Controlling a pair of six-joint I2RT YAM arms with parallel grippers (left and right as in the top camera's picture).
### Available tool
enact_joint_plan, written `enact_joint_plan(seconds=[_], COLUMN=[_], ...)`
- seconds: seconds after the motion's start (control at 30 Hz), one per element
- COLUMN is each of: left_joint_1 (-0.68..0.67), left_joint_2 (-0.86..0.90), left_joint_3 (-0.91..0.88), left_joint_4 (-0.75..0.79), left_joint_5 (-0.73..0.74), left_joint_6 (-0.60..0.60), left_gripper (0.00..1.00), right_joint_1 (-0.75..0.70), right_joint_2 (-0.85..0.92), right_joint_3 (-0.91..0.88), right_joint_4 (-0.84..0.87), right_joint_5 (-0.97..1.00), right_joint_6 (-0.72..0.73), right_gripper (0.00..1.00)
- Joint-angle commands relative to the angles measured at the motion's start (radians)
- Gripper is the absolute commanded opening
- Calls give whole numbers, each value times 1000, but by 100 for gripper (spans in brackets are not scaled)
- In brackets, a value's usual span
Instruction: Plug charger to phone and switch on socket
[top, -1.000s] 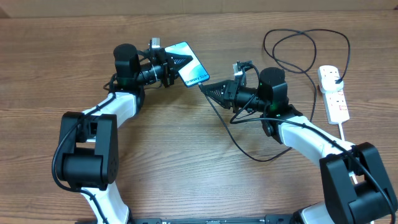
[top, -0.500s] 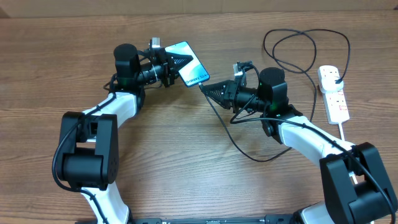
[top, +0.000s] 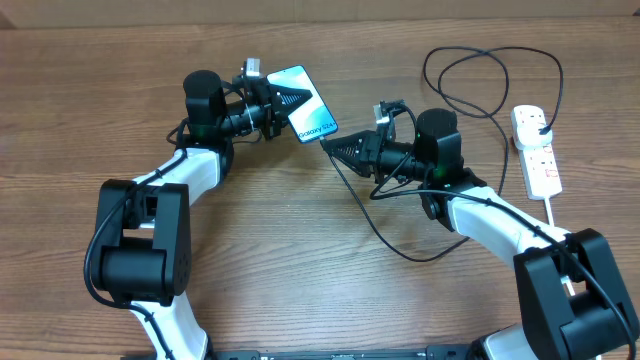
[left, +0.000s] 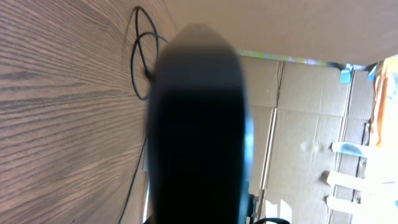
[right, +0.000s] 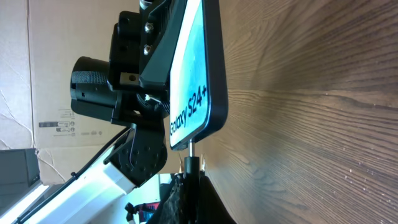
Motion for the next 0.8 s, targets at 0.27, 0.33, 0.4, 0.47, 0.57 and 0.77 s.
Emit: enact_joint_plan(seconds=[0.27,0.33,0.4,0.47,0.57,0.77], left_joint_1=[-29,-29,-32,-35,-40,-51], left_joint_2=[-2,-2,-2,-2,-2,-2], left_joint_3=[22,22,22,22,22,22], left_joint_4=[10,10,9,9,9,9], left_joint_5=[156,159,163,162,164,175], left_joint_6=[18,12,9,5,6,10], left_gripper=[4,4,4,5,4,4], right_joint_1=[-4,-4,-4,-4,-4,-4], right_joint_2=[5,5,5,5,5,5], right_joint_3=[3,3,3,3,3,3], right_joint_4=[11,12,12,12,12,12], right_joint_5=[83,87,87,90,94,96], right_joint_6=[0,0,0,0,1,1], right_gripper=[4,4,4,4,4,4])
